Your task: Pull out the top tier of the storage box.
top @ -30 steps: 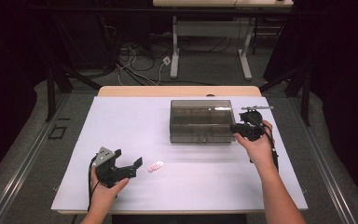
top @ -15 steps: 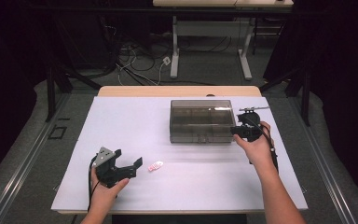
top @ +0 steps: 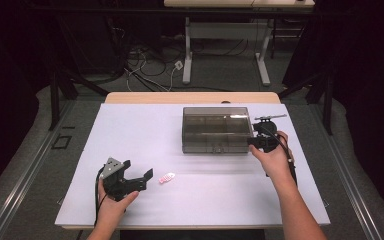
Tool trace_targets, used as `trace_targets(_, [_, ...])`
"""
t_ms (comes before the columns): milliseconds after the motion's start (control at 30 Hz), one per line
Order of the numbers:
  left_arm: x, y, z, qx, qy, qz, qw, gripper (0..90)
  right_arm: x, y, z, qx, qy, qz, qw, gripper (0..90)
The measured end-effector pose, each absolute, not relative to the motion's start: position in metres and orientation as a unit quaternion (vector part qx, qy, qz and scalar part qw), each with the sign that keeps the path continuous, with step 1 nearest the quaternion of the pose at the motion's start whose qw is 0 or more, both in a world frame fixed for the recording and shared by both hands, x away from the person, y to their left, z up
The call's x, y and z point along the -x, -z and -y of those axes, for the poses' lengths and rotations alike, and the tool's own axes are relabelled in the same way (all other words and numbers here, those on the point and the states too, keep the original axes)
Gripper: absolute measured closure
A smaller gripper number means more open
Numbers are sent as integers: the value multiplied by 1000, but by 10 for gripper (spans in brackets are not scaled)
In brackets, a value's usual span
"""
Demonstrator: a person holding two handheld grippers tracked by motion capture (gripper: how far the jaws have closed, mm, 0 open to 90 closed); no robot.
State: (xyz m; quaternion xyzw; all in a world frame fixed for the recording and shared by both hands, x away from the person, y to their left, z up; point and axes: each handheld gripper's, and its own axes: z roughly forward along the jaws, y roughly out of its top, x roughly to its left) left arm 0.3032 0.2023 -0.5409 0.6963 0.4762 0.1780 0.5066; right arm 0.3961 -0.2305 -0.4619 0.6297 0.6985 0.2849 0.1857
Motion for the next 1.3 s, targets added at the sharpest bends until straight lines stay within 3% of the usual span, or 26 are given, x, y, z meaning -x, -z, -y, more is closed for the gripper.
trace_targets(1300, [-308, 542, -198, -699, -173, -473, 509, 34, -388, 462, 228, -642, -268, -693, 188, 867])
